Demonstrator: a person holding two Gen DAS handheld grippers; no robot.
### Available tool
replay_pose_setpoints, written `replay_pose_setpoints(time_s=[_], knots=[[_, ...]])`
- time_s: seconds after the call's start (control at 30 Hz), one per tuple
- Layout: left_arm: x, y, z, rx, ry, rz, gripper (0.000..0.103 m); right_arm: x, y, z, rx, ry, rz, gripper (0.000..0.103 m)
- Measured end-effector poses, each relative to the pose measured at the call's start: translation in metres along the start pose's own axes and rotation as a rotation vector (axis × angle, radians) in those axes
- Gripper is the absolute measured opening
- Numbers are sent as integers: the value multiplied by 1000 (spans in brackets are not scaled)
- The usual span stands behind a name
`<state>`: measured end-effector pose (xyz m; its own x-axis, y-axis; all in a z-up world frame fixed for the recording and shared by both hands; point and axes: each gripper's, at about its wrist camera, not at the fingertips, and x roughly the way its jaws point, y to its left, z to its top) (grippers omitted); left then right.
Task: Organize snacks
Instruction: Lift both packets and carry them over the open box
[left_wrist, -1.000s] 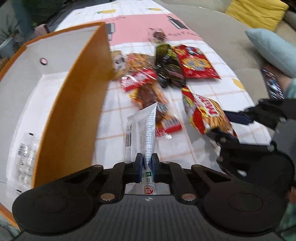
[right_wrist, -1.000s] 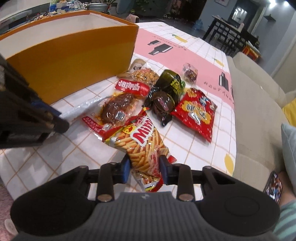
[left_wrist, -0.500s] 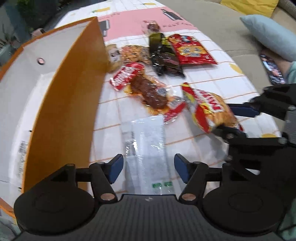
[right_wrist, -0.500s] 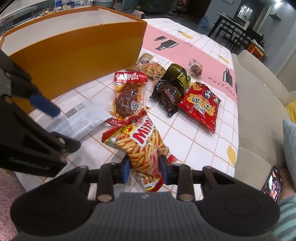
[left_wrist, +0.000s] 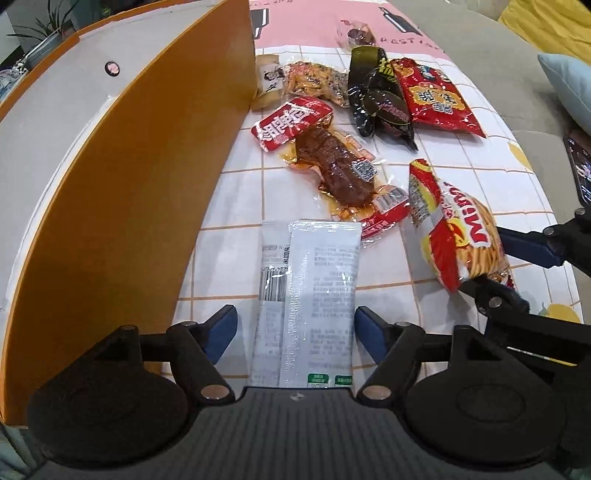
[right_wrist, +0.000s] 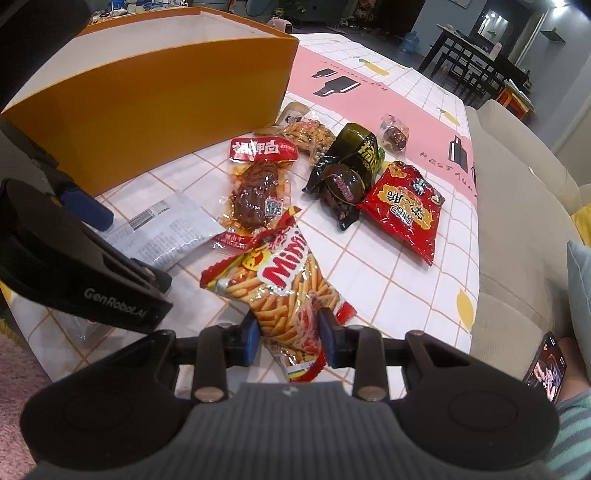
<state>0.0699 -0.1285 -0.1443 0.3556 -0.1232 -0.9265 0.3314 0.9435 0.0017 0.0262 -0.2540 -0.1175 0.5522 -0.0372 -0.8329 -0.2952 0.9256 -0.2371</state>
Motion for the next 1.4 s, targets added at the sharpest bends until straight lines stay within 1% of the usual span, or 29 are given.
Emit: replay_pose_setpoints(time_s=[0.03,0.07,0.1,0.2,0.4,0.5,0.67,0.8,0.93,1.1,1.27,1.4], knots=[[0,-1,0,3,-5,-4,71,0,1,0,-3,1,-1,31],[-1,-2,0,7,-10,-5,67,0,1,-1,-5,1,-2,31],[-1,-4,1,13,-14,-7,59,0,1,0,-7,1,-3,31],[-1,-6,1,22,-20,-3,57,0,1,0,-6,1,-3,31],[-5,-4,-1,15,-24,-30,55,-2,0,1,8,-5,-2,30],[-14,-4,0,14,-45,-44,54,-7,-3,2,28,-19,-2,29],[-36,-2,5,-2,-79,-81,54,-15,-7,7,65,-18,6,29],[-61,3,10,-25,-119,-112,54,-22,-12,15,109,-9,8,29],[-88,13,15,-50,-167,-140,54,-37,-14,24,132,-40,13,28],[-124,34,27,-75,-217,-165,54,-57,-13,43,150,-102,53,28],[-154,57,46,-38,-258,-146,54,-74,-4,71,131,-170,106,28],[-170,80,63,-29,-253,-141,54,-84,9,96,81,-214,136,28]])
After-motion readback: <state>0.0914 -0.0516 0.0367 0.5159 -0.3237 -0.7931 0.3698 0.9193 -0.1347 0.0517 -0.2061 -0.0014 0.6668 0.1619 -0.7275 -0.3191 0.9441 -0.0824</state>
